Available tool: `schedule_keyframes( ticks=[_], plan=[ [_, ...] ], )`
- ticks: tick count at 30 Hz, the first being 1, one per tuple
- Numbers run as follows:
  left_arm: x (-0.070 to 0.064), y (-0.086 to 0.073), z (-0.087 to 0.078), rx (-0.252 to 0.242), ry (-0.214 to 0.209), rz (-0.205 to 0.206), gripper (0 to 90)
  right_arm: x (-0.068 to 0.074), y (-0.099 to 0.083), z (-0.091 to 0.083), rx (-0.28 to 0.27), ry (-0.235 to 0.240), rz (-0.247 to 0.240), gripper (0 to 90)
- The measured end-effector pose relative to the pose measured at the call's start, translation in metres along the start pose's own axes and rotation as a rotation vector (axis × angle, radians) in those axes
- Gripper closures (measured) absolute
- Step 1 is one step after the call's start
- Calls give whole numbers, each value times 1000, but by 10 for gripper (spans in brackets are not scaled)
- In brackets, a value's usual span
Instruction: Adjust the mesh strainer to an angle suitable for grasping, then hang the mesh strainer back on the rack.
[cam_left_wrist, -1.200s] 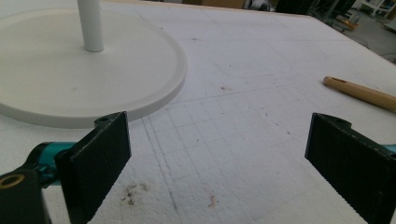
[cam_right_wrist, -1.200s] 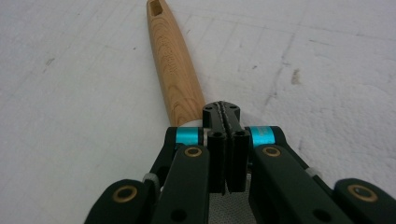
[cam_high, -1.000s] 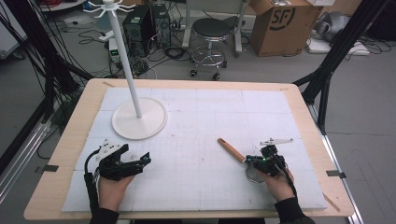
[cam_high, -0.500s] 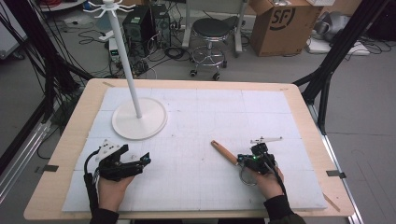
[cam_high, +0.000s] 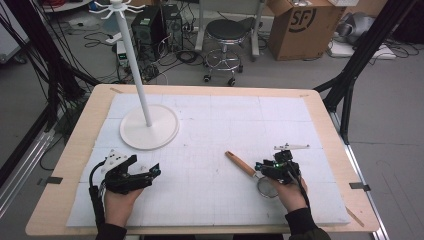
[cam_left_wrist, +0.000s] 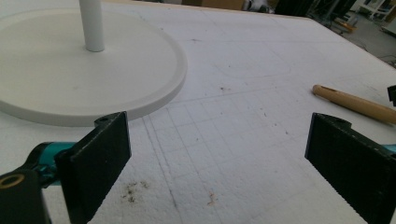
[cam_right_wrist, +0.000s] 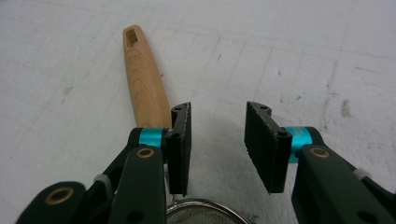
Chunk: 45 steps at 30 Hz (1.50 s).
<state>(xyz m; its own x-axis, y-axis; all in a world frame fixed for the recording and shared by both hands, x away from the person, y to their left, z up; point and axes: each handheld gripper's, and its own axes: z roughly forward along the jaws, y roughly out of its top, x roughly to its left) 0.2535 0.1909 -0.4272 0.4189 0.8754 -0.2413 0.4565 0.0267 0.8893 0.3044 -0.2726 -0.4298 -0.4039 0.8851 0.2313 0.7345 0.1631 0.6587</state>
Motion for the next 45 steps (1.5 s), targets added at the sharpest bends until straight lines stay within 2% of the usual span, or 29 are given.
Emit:
schedule_keyframes(
  ticks=[6, 9, 12, 13, 15, 19, 24, 26, 30, 38, 45],
  plan=[
    [-1, 0, 1, 1, -3, 8, 75, -3, 5, -10, -10, 25, -4, 549],
    [-1, 0, 1, 0, 1, 6, 75, -4, 8, -15, -20, 57, -12, 420],
    [-1, 0, 0, -4, 2, 4, 75, -3, 9, -16, -18, 82, -33, 359],
    [-1, 0, 0, -4, 1, 3, 75, -3, 9, -16, -18, 82, -33, 359],
    [-1, 0, 0, -4, 2, 4, 75, -3, 10, -16, -13, 123, -19, 330],
    [-1, 0, 0, -1, 1, 7, 75, -2, 10, -15, -11, 157, -21, 313],
    [-1, 0, 0, 0, 2, 8, 75, 2, 12, -11, 18, 238, -26, 322],
    [-1, 0, 0, -5, 3, 3, 75, 4, 14, -7, 39, 251, -33, 374],
    [-1, 0, 0, -2, 3, 6, 75, 7, 15, 0, 78, 268, -50, 420],
    [-1, 0, 0, -4, 2, 4, 75, 7, 14, 5, 112, 259, -70, 479],
    [-1, 0, 0, -2, 1, 7, 75, 7, 13, 12, 154, 235, -100, 491]
  ],
)
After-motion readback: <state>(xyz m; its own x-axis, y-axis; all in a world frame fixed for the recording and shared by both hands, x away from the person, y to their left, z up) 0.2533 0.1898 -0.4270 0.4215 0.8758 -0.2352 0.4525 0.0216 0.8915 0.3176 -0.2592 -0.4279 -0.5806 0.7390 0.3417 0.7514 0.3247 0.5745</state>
